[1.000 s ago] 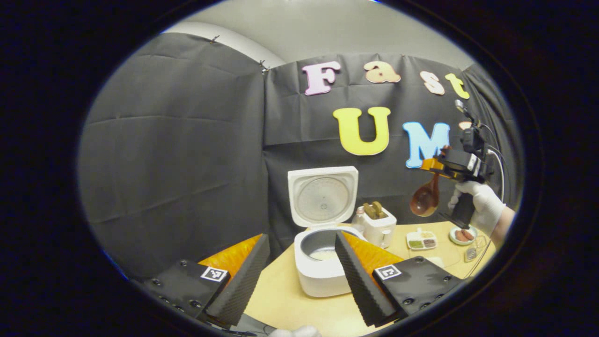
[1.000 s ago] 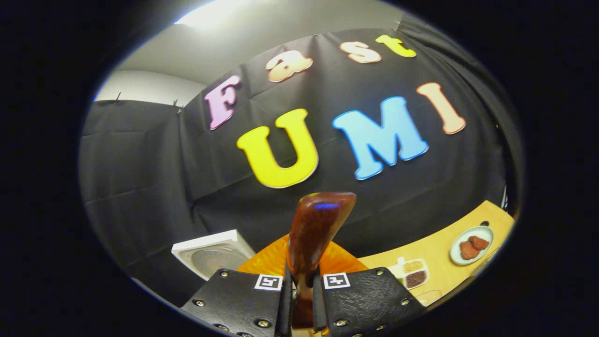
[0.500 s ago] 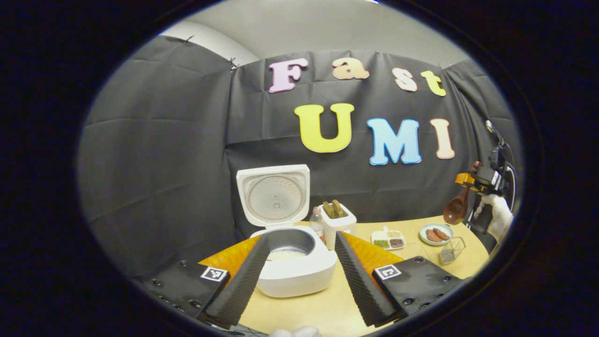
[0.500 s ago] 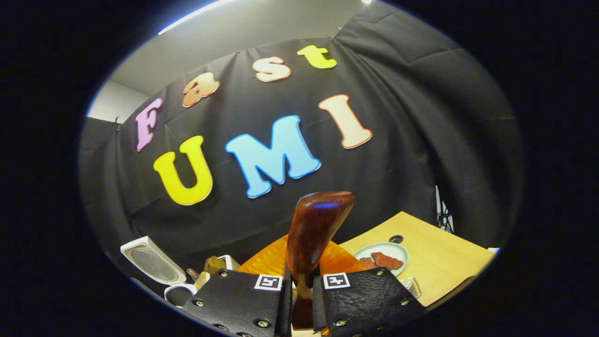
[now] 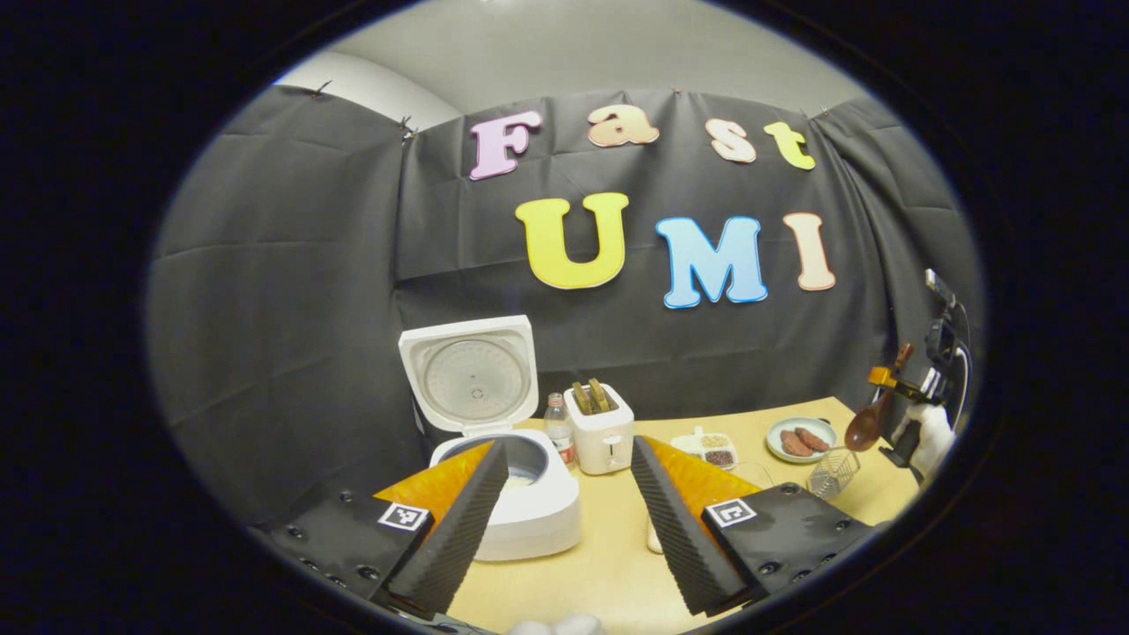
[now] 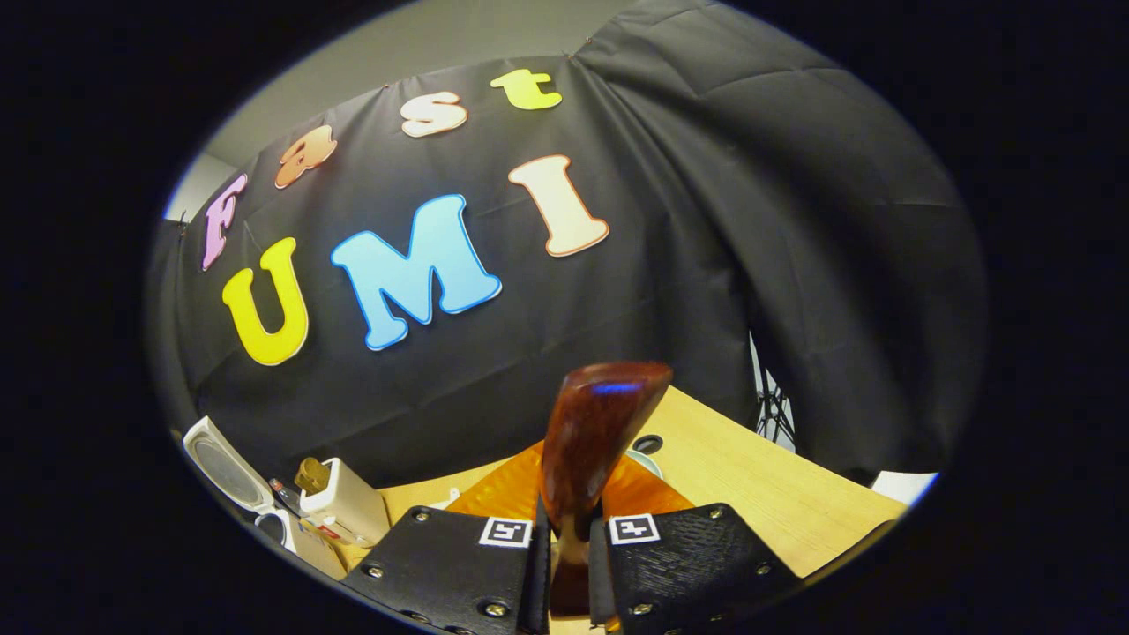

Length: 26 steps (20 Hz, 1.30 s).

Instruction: Close the left gripper, press the button to open the rice cooker; take a wooden spoon from the chopstick holder with the right hand, scoop a spoonful of rice and pour it into the rice cooker, then put the wooden spoon back into the chopstick holder.

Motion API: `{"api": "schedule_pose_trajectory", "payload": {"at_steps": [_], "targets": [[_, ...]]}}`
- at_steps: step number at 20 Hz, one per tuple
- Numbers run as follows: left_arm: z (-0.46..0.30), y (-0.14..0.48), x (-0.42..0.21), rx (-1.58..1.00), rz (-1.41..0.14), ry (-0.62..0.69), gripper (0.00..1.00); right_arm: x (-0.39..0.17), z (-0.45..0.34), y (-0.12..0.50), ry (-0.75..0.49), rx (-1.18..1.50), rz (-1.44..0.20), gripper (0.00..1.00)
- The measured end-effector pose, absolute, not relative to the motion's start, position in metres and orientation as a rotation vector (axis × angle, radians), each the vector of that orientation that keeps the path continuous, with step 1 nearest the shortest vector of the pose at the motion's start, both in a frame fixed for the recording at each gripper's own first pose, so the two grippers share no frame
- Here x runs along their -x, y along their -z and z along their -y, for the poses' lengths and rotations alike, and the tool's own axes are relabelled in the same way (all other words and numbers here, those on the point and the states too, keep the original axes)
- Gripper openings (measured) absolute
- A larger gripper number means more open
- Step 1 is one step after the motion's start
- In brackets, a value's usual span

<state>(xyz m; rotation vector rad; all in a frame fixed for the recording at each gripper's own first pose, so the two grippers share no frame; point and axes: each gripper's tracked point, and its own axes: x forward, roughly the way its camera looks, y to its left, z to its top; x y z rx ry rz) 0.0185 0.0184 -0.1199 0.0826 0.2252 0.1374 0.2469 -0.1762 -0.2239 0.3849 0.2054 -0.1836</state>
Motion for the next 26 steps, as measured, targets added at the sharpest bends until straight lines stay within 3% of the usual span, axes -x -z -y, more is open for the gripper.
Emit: {"api": "schedule_pose_trajectory", "payload": {"at_steps": [16,24,25,26], "targets": [[0.019,0.119,-0.022,-0.153,-0.245,-0.189,0.98,-0.261,0.181,0.358,0.197,-0.418,-0.430,0.18],[0.033,0.110,-0.024,-0.150,-0.221,-0.167,1.00,-0.250,0.196,0.362,0.235,-0.401,-0.449,0.19],[0.033,0.108,-0.024,-0.151,-0.218,-0.164,0.96,-0.245,0.202,0.356,0.248,-0.380,-0.440,0.39],[0.033,0.108,-0.024,-0.151,-0.219,-0.163,1.00,-0.239,0.209,0.349,0.266,-0.362,-0.438,0.60]]}}
